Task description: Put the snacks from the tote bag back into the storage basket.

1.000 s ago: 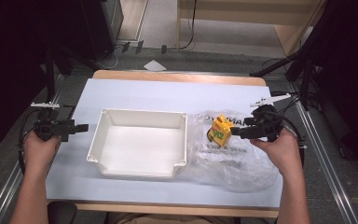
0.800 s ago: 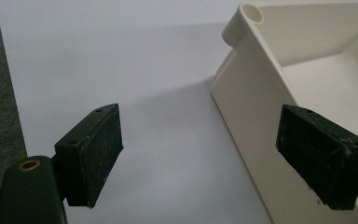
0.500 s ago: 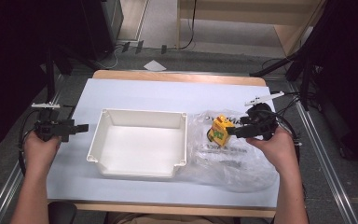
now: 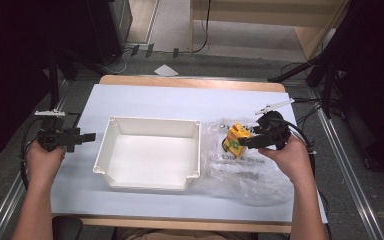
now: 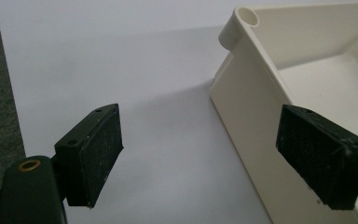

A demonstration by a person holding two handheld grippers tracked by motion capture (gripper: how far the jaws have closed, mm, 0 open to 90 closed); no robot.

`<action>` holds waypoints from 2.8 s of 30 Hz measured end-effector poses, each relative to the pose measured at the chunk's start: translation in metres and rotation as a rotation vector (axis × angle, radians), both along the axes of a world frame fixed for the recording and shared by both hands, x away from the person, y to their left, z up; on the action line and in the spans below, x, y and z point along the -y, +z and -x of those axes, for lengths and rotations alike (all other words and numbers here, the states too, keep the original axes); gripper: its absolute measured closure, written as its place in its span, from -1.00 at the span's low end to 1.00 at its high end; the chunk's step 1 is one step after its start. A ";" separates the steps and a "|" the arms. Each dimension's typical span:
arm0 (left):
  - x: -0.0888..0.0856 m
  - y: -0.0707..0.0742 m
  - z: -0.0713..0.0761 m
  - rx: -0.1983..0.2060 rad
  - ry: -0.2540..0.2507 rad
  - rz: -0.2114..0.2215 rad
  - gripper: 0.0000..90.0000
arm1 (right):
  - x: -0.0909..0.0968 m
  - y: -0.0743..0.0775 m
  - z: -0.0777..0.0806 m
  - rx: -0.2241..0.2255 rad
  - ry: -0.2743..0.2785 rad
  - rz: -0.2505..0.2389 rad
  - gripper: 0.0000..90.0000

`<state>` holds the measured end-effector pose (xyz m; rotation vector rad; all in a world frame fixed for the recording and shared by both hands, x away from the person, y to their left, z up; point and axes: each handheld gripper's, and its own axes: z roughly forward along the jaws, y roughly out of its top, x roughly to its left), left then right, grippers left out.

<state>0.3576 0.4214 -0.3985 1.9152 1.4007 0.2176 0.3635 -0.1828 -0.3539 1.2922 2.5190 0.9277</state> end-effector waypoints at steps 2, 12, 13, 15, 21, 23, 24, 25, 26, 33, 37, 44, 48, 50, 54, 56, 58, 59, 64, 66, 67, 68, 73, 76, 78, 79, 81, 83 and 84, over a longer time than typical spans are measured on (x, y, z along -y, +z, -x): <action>0.001 -0.001 0.000 -0.004 0.001 -0.009 -0.66 | -0.002 -0.002 -0.001 -0.008 0.000 0.002 -0.40; 0.000 -0.002 -0.001 -0.008 0.000 -0.016 -0.66 | -0.013 -0.014 -0.012 -0.002 0.009 0.070 -0.41; 0.001 -0.002 0.000 -0.009 -0.006 -0.015 -0.66 | -0.014 -0.018 -0.015 -0.013 0.010 0.068 -0.39; 0.001 -0.002 0.000 -0.006 -0.006 -0.014 -0.66 | -0.015 -0.022 -0.018 -0.022 0.009 0.066 -0.38; 0.000 -0.002 0.001 -0.006 -0.002 -0.013 -0.66 | -0.020 -0.031 -0.027 -0.027 0.023 0.073 -0.36; -0.001 -0.002 0.001 -0.004 0.000 -0.007 -0.66 | -0.021 -0.033 -0.029 -0.013 0.029 0.077 -0.35; -0.001 -0.002 0.001 -0.004 0.000 -0.007 -0.66 | -0.021 -0.033 -0.029 -0.013 0.029 0.077 -0.35; -0.002 -0.002 0.001 -0.003 0.002 -0.006 -0.66 | -0.022 -0.036 -0.031 -0.008 0.030 0.077 -0.33; -0.002 -0.002 0.002 -0.002 0.000 -0.006 -0.66 | -0.022 -0.036 -0.031 -0.008 0.030 0.077 -0.33; -0.003 -0.003 0.003 -0.011 -0.004 -0.008 -0.66 | -0.023 -0.047 -0.040 -0.034 0.023 0.087 -0.21; -0.004 -0.002 0.004 -0.011 -0.001 -0.004 -0.66 | -0.027 -0.053 -0.043 -0.047 0.030 0.086 -0.14; -0.006 -0.003 0.005 -0.018 0.000 -0.005 -0.66 | -0.031 -0.058 -0.044 -0.027 0.056 0.053 0.02; -0.007 -0.002 0.006 -0.014 0.001 0.000 -0.66 | -0.033 -0.058 -0.043 -0.008 0.049 0.062 0.10; -0.007 -0.002 0.005 -0.013 0.005 0.004 -0.66 | -0.033 -0.058 -0.042 0.004 0.049 0.059 0.13; -0.006 -0.002 0.004 -0.013 0.003 0.000 -0.66 | -0.035 -0.057 -0.041 0.017 0.052 0.077 0.16; -0.005 -0.002 0.003 -0.015 0.004 0.000 -0.66 | -0.035 -0.056 -0.041 0.017 0.048 0.081 0.16; -0.005 -0.003 0.002 -0.020 0.001 0.002 -0.66 | -0.034 -0.055 -0.041 0.013 0.041 0.079 0.17; -0.005 -0.003 0.002 -0.020 0.001 0.001 -0.66 | -0.034 -0.055 -0.040 0.015 0.035 0.078 0.17; -0.005 -0.004 0.002 -0.021 0.001 0.000 -0.66 | -0.031 -0.048 -0.038 0.025 0.028 0.065 0.17; -0.005 -0.003 0.002 -0.020 0.001 0.001 -0.66 | -0.031 -0.046 -0.038 0.022 0.030 0.060 0.17; -0.005 -0.003 0.002 -0.019 0.002 0.003 -0.66 | -0.032 -0.045 -0.038 0.022 0.036 0.062 0.18; -0.005 -0.003 0.002 -0.018 0.001 0.002 -0.66 | -0.032 -0.045 -0.038 0.022 0.036 0.062 0.18; -0.007 -0.002 0.003 -0.015 0.004 0.006 -0.66 | -0.032 -0.040 -0.036 0.014 0.045 0.061 0.19; -0.007 -0.002 0.003 -0.015 0.005 0.008 -0.66 | -0.031 -0.038 -0.036 0.020 0.045 0.054 0.19; -0.007 -0.002 0.003 -0.013 0.006 0.010 -0.66 | -0.030 -0.035 -0.035 0.024 0.044 0.049 0.19; -0.007 -0.002 0.003 -0.013 0.006 0.010 -0.66 | -0.029 -0.034 -0.034 0.022 0.044 0.045 0.19; -0.007 -0.002 0.003 -0.013 0.007 0.009 -0.66 | -0.026 -0.029 -0.033 0.019 0.043 0.031 0.19; -0.007 -0.003 0.002 -0.017 0.005 0.005 -0.66 | -0.025 -0.027 -0.032 0.021 0.038 0.029 0.19; -0.007 -0.003 0.002 -0.018 0.005 0.004 -0.66 | -0.024 -0.025 -0.032 0.024 0.044 0.027 0.19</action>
